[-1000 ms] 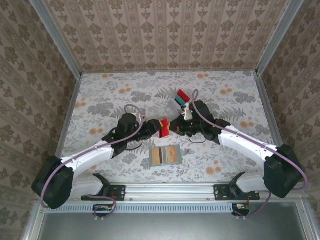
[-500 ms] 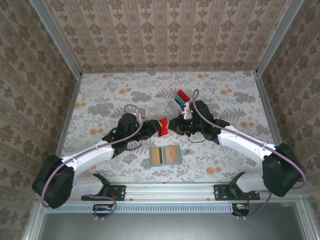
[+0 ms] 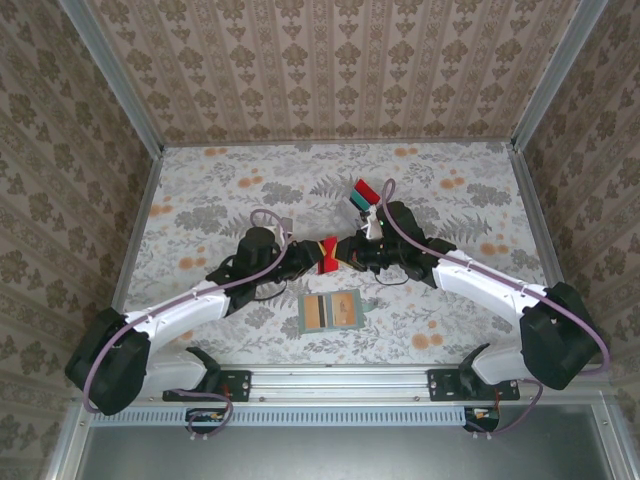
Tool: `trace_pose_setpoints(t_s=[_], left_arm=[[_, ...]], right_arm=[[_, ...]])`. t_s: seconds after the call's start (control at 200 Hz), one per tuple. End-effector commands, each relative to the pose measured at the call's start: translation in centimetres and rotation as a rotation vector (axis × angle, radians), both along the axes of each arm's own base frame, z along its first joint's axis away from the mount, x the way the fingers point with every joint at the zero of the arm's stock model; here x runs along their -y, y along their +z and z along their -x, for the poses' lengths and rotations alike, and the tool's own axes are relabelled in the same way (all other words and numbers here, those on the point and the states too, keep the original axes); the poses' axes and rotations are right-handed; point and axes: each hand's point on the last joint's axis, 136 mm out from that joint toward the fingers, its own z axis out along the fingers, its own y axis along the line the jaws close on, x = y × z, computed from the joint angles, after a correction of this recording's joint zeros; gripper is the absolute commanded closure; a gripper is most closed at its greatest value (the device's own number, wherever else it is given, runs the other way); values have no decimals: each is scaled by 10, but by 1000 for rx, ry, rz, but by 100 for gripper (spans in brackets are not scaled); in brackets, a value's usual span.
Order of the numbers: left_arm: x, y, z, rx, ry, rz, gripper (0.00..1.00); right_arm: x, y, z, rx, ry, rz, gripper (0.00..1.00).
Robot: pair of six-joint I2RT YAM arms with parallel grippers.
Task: Put the credit cards into the card holder
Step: Pick up the credit card from the storage box, then flip over the card slot in the card holder.
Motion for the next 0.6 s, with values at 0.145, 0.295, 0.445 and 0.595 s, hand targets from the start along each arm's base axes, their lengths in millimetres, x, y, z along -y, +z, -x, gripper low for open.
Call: trace_pose_setpoints(t_s=[0.145,0.295,0.445,0.595], left_arm=[[8,11,1,30,-31,24,68],[-7,-6,6,0,-2,-67,57],[-36,-43,23,-56,5,-262,49],[-57,-78,45,-130,-2,-353,45]], right_arm=[[3,-5,2,4,-4,42,96],[39,-29,9,21,-52,257,97],[63,-67,29,-21,-46,390,97],[69,-98,51,-43,-8,466,97]])
